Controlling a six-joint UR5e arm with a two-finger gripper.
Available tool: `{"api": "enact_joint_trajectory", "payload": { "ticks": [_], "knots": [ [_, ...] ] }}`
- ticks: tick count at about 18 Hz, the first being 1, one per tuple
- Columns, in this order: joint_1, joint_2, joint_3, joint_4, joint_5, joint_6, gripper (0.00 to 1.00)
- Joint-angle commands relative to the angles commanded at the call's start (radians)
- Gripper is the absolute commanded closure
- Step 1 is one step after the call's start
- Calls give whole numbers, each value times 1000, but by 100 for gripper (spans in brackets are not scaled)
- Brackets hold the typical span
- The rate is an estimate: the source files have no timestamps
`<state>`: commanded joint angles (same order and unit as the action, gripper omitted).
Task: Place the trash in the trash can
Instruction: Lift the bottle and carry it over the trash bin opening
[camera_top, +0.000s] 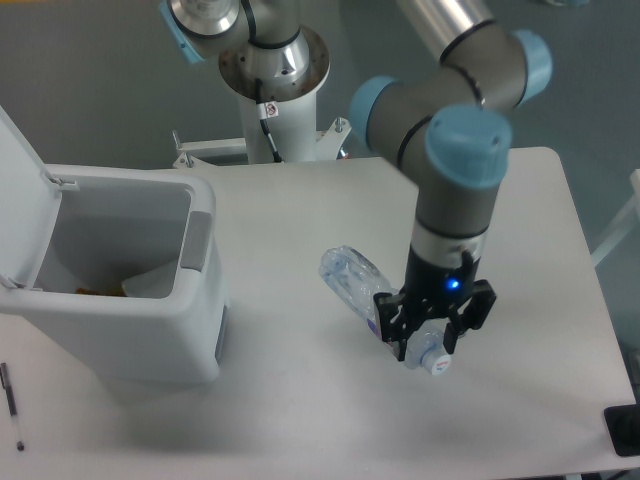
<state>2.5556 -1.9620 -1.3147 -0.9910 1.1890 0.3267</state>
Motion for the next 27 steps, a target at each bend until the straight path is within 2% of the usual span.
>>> {"api": "enact_joint_trajectory", "payload": {
  "ticks": [3, 11, 17, 20, 23, 27],
  "knots": [
    [0, 14, 12, 17, -46, 0, 52],
    [8, 20, 104, 22, -206, -2, 52],
    [8, 60, 114, 23, -316, 0, 52],
    [2, 66, 138, 23, -382, 0, 52],
    [-24, 80, 134, 23, -425, 0, 52],
    [-99, 92, 129, 38, -427, 14, 52]
  ]
}}
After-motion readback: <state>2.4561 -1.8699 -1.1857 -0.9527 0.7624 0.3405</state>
